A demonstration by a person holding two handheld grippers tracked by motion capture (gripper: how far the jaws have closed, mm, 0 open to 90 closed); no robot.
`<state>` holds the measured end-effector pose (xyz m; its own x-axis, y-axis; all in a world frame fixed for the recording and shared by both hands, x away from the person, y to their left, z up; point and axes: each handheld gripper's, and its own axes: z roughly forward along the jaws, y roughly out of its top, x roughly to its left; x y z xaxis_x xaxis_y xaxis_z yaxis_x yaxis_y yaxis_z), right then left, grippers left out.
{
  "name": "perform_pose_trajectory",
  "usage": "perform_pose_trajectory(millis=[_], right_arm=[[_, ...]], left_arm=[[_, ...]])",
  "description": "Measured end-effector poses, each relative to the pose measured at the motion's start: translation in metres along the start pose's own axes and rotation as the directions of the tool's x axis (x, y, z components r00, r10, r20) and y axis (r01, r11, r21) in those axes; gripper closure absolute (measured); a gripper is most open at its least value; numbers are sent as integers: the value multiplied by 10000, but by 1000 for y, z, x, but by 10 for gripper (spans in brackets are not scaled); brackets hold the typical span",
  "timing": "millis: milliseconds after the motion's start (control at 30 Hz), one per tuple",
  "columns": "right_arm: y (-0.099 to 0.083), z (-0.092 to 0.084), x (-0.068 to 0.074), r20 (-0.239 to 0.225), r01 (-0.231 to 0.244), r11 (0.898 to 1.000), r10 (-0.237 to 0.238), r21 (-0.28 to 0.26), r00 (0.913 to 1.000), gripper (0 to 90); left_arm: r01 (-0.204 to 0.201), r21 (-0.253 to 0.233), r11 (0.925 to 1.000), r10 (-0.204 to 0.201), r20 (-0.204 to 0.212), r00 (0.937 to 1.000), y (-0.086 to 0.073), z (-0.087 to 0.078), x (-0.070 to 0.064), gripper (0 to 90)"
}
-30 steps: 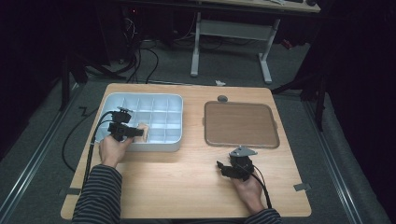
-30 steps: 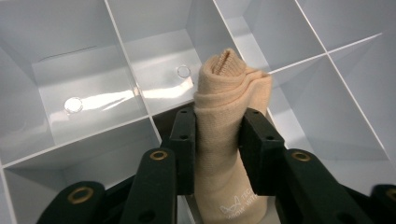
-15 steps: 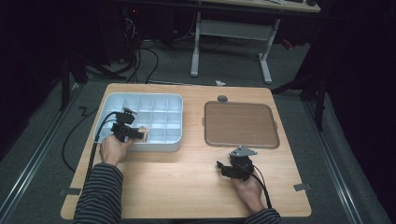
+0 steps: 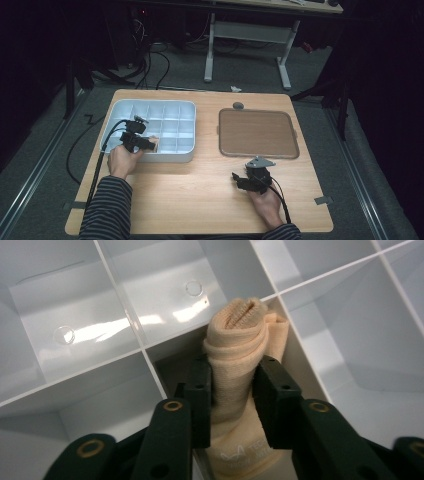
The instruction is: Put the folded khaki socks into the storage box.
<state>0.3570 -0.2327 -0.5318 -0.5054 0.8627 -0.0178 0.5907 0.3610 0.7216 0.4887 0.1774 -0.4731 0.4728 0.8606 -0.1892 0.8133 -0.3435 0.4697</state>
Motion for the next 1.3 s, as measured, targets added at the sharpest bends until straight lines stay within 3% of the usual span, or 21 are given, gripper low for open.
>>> perform_pose_trajectory(millis=[133,433,567,967,1133,1300], right_arm=[[0,0,0,0,1,10000,-1,-2,10000,342],[0,0,0,0,2,10000,-2,0,10000,342],[0,0,0,-6,-1,10000,1,-11,10000,342],[0,0,0,-1,-1,10000,1,2,10000,342],[0,0,0,-9,0,10000,0,-1,10000,340],[0,0,0,-19,2,10000,-2,-10,10000,340]], left_arm=[[104,-534,9985,-104,-3,9999,-1,-6,0,675],[374,-1112,9931,-374,19,9993,1,-9,-1,637],[419,-1249,9913,-427,-39,9991,2,-10,-1,690],[123,51,9999,-121,-298,9995,5,3,-4,757],[431,292,9986,-432,12,9991,7,6,0,759],[941,476,9944,-960,399,9946,9,8,7,745]])
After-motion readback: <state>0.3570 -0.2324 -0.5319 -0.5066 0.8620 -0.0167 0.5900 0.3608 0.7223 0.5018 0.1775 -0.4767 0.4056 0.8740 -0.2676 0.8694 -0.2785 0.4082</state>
